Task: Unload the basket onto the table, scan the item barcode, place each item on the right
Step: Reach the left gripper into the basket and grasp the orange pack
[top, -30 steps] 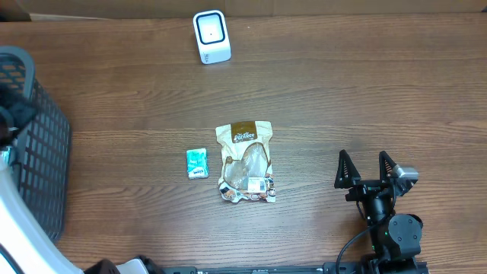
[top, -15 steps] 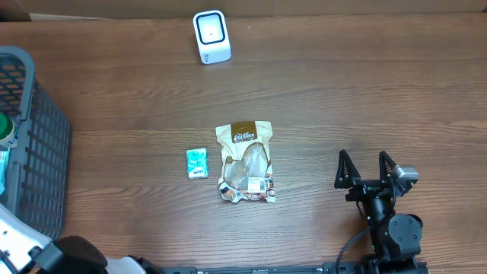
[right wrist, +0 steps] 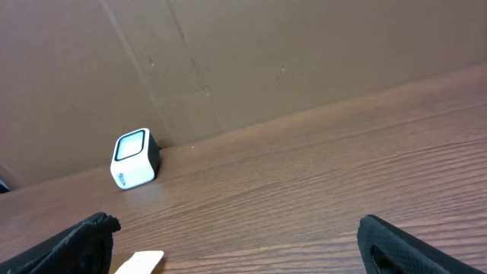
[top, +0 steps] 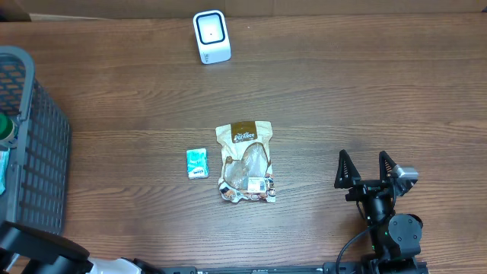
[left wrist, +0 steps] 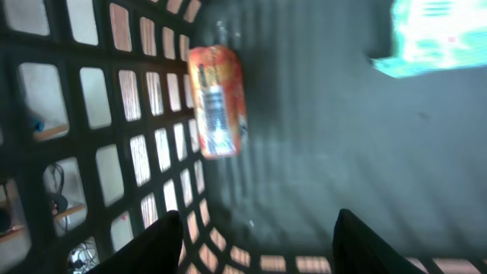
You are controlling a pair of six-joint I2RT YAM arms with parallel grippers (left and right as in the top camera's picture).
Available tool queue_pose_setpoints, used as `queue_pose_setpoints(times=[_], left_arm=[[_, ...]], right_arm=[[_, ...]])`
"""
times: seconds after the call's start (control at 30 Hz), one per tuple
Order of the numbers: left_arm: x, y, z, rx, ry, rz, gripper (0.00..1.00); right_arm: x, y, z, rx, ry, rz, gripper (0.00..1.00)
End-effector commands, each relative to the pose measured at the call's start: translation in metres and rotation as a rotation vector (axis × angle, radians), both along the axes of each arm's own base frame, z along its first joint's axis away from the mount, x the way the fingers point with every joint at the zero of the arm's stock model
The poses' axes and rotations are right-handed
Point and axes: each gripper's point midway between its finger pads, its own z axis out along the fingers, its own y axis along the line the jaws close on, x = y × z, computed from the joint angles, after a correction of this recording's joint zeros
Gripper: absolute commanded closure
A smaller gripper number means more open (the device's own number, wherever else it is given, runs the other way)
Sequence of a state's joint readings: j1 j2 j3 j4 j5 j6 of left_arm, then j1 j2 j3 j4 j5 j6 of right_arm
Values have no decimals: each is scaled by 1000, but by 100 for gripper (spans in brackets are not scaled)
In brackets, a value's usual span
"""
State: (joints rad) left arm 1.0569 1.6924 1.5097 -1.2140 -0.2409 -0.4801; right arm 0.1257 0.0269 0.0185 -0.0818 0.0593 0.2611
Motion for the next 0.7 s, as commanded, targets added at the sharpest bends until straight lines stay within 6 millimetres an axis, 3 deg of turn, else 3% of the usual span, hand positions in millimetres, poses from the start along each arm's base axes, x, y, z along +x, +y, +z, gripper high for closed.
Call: queue_pose_setpoints(times=[0.0,0.27,0.67], left_arm=[[-13,4,-24,-10,85,28,47],[-26,12,-59,-51,216,47,47],[-25,26,-73,-18,238,74,47]], right_arm=[[0,-1,-2,1,-3,-4,0],[0,-1,-2,1,-3,-4,0],[0,-1,-2,1,-2,-4,0]])
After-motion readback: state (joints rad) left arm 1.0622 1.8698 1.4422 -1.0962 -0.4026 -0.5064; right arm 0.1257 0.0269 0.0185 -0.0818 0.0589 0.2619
